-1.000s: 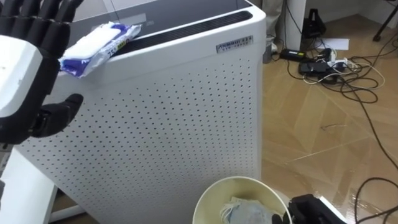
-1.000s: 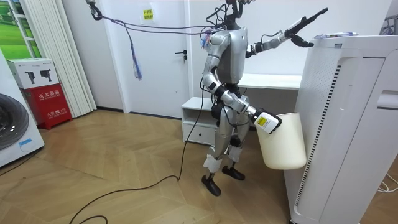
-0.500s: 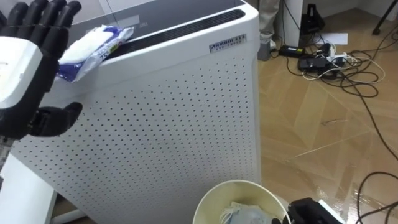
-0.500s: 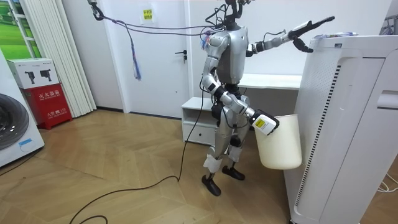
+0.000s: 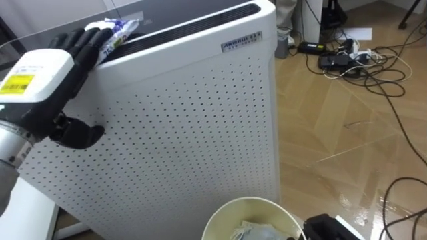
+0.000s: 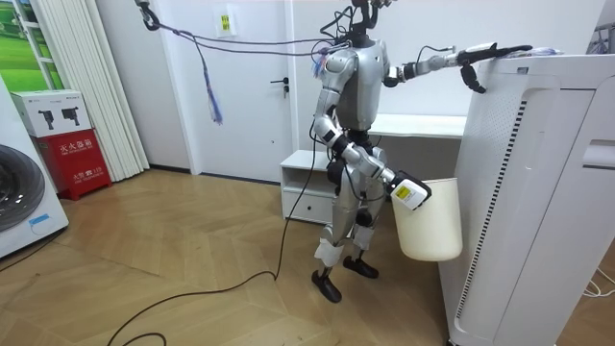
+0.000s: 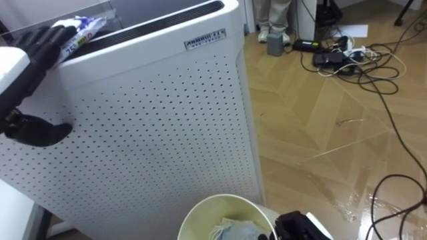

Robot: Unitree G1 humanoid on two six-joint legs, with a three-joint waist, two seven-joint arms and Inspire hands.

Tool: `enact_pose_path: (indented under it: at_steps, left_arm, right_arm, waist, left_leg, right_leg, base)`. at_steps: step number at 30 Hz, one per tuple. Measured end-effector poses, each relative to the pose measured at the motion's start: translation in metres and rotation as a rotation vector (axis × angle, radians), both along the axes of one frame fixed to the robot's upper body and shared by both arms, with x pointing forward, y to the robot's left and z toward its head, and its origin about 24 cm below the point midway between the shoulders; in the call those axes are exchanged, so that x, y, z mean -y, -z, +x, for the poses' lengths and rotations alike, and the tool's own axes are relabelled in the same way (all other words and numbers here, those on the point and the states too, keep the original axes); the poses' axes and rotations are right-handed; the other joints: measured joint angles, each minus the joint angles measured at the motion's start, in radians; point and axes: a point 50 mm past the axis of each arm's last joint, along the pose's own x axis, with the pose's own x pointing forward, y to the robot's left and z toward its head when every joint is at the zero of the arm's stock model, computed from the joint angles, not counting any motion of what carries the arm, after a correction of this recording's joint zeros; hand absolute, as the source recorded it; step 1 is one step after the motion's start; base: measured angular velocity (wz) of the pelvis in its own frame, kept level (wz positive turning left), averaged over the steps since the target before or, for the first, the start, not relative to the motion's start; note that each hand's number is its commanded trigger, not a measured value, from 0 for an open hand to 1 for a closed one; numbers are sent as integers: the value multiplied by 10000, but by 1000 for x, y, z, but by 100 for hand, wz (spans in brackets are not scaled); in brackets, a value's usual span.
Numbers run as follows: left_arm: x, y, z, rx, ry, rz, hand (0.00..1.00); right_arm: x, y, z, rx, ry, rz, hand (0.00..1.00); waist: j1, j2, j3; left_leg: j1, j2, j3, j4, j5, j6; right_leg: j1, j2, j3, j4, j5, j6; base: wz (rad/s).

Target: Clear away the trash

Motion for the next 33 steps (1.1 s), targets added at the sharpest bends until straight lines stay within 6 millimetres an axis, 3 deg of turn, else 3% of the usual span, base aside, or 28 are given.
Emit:
enact_pose_path:
  at_steps: [7,8,9,10,14,18,33]
  left_arm:
    - [-11,10,4,-766,-514,-331,0]
    - [-12,11,4,-867,-575,-349,49]
    - [-13,12,5,-966,-610,-380,87]
    - [-14,12,5,-1015,-640,-393,100]
    - [-18,11,5,-1117,-778,-426,100]
    - [-21,-3,2,-609,-758,-663,100]
    - [-22,-20,3,-158,-541,-999,100]
  right_arm:
    - [3,-5,3,21,22,-249,100]
    - [3,-5,3,-19,36,-257,100]
    - [2,-4,3,-75,61,-256,100]
    - [2,-4,3,-85,88,-260,100]
    - [3,-3,2,-215,169,-322,100]
    - [4,-1,1,-461,185,-481,100]
    - [3,-1,2,-384,235,-699,100]
  waist:
    - [-84,130,-40]
    - [-82,134,-43]
    - [-103,117,-34]
    - [-111,109,-33]
    - [-110,32,-41]
    - [-15,-126,-113]
    - [117,-126,-108]
  left_leg:
    - [118,19,121,-45,2,-3]
    - [169,25,179,-65,2,-3]
    - [230,25,220,-78,2,-3]
    - [241,22,227,-78,1,-3]
    - [229,17,277,-69,8,0]
    - [310,18,279,-54,15,-9]
    - [571,14,206,-50,37,-7]
  right_leg:
    - [8,-1,134,48,-18,22]
    - [2,1,228,98,-35,29]
    - [-23,-13,265,186,-75,27]
    - [-46,-14,279,182,-84,30]
    - [-176,-14,462,294,-154,35]
    - [-122,-5,475,341,-185,27]
    - [277,-17,253,193,-193,28]
  base:
    - [-5]
    - [-14]
    - [-12]
    - [-11]
    - [-9]
    - [0]
    - [3]
